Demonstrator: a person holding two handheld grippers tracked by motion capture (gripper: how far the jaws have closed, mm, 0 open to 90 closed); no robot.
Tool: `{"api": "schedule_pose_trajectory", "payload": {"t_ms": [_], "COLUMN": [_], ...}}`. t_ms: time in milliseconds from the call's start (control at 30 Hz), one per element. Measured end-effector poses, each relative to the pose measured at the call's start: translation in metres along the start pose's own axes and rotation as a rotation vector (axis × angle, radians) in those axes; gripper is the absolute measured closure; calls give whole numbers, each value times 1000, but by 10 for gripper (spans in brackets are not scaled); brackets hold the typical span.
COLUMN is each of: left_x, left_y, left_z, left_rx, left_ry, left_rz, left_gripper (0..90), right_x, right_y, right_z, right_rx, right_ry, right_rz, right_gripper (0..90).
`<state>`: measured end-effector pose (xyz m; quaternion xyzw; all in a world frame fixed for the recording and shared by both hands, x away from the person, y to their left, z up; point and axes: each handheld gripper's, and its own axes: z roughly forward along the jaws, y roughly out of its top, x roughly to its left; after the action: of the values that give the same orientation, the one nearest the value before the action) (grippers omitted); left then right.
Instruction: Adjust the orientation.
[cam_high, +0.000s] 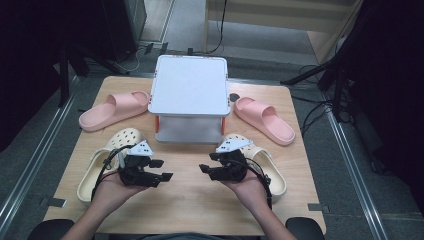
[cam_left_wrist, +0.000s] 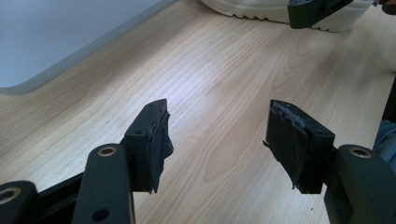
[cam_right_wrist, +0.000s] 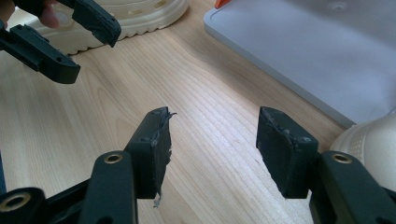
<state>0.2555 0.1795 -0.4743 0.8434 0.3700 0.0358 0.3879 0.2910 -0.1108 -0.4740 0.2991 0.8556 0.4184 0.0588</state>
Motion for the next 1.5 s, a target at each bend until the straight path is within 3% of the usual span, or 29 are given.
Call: {"api": "schedule_pose_trajectory", "payload": {"t_ms": [367, 567, 867, 1067, 1167, 1233, 1500], "left_x": [1, 5, 7, 8, 8, 9, 18], "left_y": [0, -2, -10, -18, -23, -24, -38], "left_z": [-2, -9, -27, -44, -58, -62, -83], "left_rx": [-1, -13, -32, -33, -29, -29, -58], "left_ry": [-2, -6, 23, 83, 134, 138, 187], "left_rz": [-11, -36, -84, -103, -94, -100, -171], "left_gripper": [398, 406, 455, 457, 457, 457, 459], "right_x": [0, 0, -1, -1, 0, 0, 2], "right_y": [0, 2, 8, 13, 16, 18, 24], "right_z": [-1, 0, 3, 8, 11, 13, 21], "right_rx": [-1, -6, -14, -12, -7, -6, 0], "right_ry": [-3, 3, 22, 46, 55, 63, 90], "right_rz": [3, -1, -12, -18, -23, -27, -38], "right_gripper": [455, 455, 455, 456, 457, 457, 458]}}
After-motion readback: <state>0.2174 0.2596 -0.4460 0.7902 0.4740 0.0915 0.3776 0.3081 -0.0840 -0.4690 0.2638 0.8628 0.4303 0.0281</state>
